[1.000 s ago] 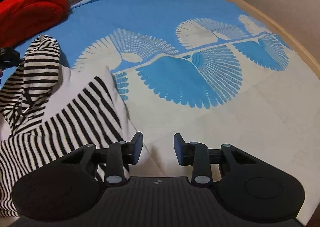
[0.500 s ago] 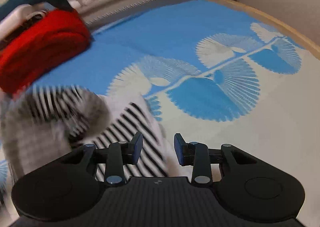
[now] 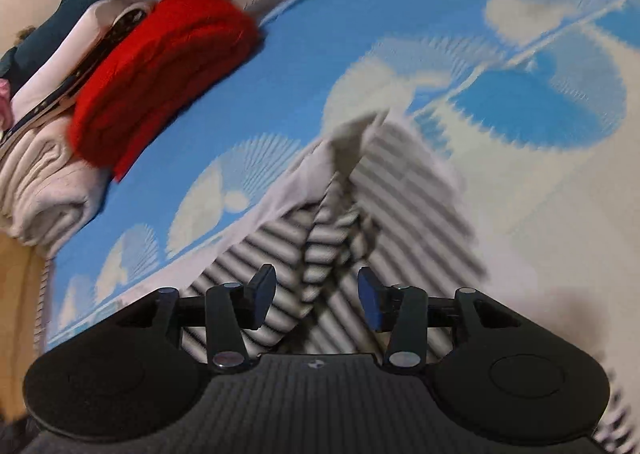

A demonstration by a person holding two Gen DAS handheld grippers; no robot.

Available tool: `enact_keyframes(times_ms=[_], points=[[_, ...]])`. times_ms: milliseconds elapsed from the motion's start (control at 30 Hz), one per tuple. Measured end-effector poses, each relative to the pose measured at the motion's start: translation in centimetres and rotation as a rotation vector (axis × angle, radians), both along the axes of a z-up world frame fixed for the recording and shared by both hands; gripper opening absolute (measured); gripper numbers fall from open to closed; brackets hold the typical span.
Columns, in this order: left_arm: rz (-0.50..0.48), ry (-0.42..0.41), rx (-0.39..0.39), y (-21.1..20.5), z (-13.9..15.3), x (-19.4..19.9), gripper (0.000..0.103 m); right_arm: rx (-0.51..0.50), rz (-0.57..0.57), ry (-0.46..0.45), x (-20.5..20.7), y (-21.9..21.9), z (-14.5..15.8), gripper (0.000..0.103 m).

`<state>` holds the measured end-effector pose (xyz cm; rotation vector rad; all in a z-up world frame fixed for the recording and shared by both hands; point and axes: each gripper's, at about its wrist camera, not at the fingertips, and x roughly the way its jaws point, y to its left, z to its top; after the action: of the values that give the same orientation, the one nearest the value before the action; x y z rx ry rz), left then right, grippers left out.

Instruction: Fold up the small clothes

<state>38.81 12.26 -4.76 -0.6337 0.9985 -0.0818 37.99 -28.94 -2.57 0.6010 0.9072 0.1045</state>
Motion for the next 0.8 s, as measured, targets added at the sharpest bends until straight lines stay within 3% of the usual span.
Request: enact_keyframes(times_ms=[67,133,233,333,400,433,467,600,667,733,800], points=[[0.062,0.057,-0.029,1.3,-1.0,0.2,0.052,0.048,0.005,0.036,0.6,0.7,-1.0,0.048],[0.061,0.092,-0.043,1.4,-1.9,-0.1,0.046,0.081,0.0,0.059,1.0,1.3,-1.7,0.048],[0.058,0.138,-0.041,1.1,-3.5,0.3,0.045,0.08,0.013,0.07,1.4,2.5,-2.5,0.048],[0.087,0.174,-0.092,1.2,-4.7,-0.3,0.045,0.075,0.052,0.069,1.5,3.4,-3.2,0.046],[0.089,0.186,-0.14,1.3,-5.4,-0.3,0.045,0.093,0.072,0.059,1.3,3.8,-3.3,0.029],[0.089,0.189,-0.152,1.3,-5.4,-0.3,0.045,0.109,0.081,0.046,1.3,3.7,-3.3,0.008],[0.089,0.192,-0.167,1.3,-5.7,-0.2,0.045,0.126,0.079,0.023,1.0,3.4,-2.9,0.001],[0.118,0.204,-0.205,1.7,-6.1,-0.3,0.049,0.199,0.017,-0.15,-0.9,0.5,0.7,0.001],[0.129,0.201,-0.227,1.9,-5.9,-0.3,0.049,0.119,0.005,-0.202,-1.6,-0.6,1.9,0.001],[0.111,0.195,-0.227,1.7,-5.6,-0.3,0.049,0.018,-0.034,-0.112,-1.6,-1.7,1.2,0.001],[0.078,0.201,-0.216,1.0,-5.6,-0.2,0.049,-0.016,-0.067,0.031,-1.2,-2.7,-0.8,0.001]])
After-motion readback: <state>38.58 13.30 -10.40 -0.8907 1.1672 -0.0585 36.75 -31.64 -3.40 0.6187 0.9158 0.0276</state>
